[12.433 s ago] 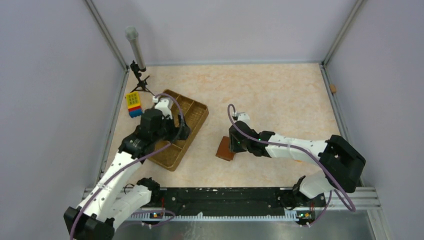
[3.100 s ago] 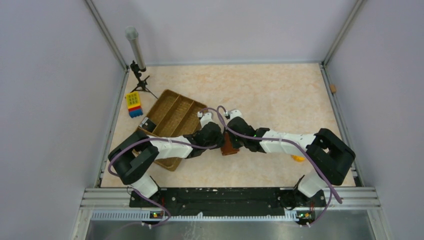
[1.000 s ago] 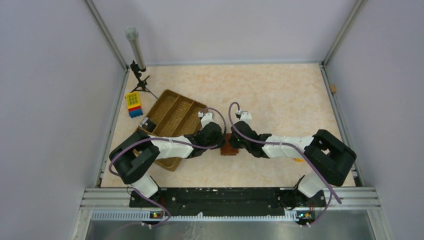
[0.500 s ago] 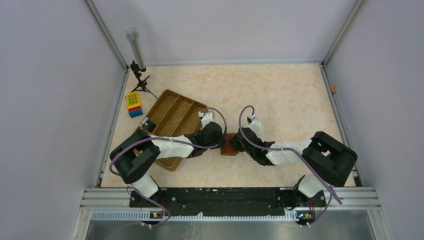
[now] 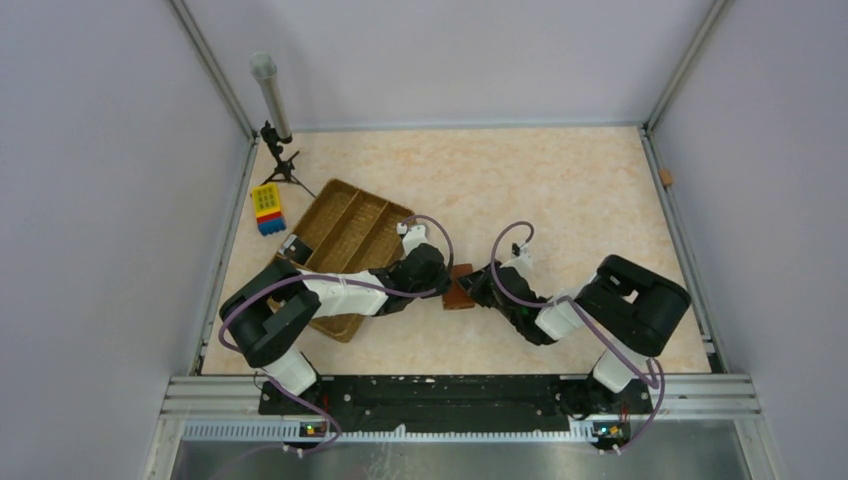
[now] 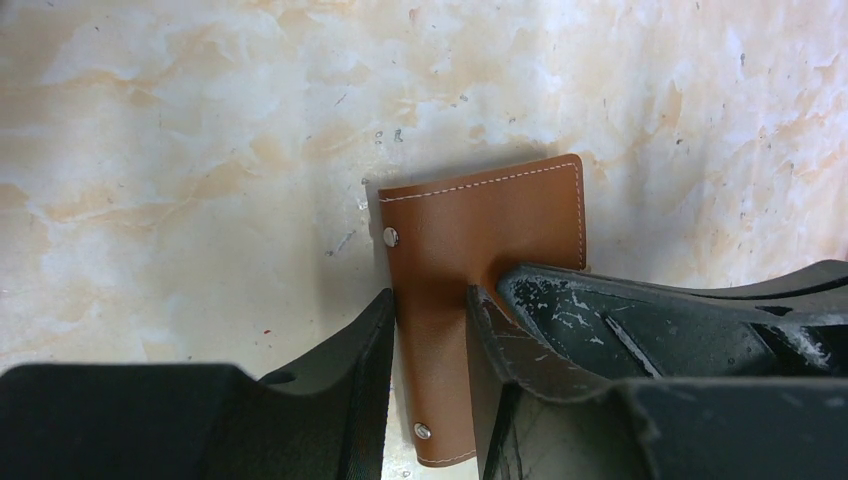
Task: Put the credit cards into the card holder
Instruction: Close the card holder at the center of the board.
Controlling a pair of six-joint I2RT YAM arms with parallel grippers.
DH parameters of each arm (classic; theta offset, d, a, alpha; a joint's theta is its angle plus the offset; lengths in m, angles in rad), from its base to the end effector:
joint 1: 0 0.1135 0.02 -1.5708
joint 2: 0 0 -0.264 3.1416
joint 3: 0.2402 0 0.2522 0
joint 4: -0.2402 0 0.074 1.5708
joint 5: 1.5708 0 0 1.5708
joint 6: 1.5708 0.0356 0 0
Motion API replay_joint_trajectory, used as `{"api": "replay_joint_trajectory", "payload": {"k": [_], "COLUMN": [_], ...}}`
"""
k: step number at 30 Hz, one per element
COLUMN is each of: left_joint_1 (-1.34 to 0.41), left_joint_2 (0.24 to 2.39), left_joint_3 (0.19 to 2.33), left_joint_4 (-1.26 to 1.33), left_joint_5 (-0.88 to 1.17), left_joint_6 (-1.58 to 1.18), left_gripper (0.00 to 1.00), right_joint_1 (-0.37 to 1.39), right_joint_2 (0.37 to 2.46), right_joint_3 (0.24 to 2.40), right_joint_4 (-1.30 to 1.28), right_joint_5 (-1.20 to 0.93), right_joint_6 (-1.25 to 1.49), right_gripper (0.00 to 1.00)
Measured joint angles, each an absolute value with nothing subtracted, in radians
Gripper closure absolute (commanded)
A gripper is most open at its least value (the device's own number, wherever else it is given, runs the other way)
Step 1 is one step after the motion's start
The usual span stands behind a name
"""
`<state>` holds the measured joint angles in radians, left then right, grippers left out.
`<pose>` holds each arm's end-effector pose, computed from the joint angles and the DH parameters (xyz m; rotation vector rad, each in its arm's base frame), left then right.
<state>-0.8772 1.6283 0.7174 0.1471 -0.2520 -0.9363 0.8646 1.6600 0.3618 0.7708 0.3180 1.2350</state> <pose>0.2057 -0.2335 0.1453 -0.1994 2.3803 -0.6157 0.1775 0.1909 0.1024 0.6052 2.1275 0.9223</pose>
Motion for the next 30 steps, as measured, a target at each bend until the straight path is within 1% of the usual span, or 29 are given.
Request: {"api": "replay_joint_trajectory", "payload": {"k": [8, 14, 18, 25, 30], "left_joint_1": [-0.877, -0.877, -0.876, -0.847, -0.786], "left_joint_2": [1.628, 1.628, 1.610, 1.505, 1.395], "left_joint_3": [0.717, 0.720, 0.728, 0.740, 0.775], "left_joint_4": [0.147, 0.141, 0.091, -0.101, -0.174], "left_joint_5": [-0.254, -0.257, -0.273, -0.277, -0.223], "left_joint_6": [-0.936, -0.936, -0.913, -0.827, -0.761], "left_gripper": [0.65, 0.64, 0.59, 0.48, 0.45], "right_joint_1": [0.841, 0.840, 0.840, 0.839, 0.839], "right_joint_2": [1.788, 1.837, 1.869, 1.945, 2.003], "right_joint_3": [0.292, 0.287, 0.281, 0.274, 0.274], "right_joint_4": [1.060, 1.134, 1.185, 1.304, 1.390], "right_joint_5": [0.286, 0.285, 0.285, 0.282, 0.277], "right_joint_6": [1.343, 1.391, 1.418, 1.464, 1.494], "right_gripper": [1.00, 1.00, 1.00, 1.00, 1.00]}}
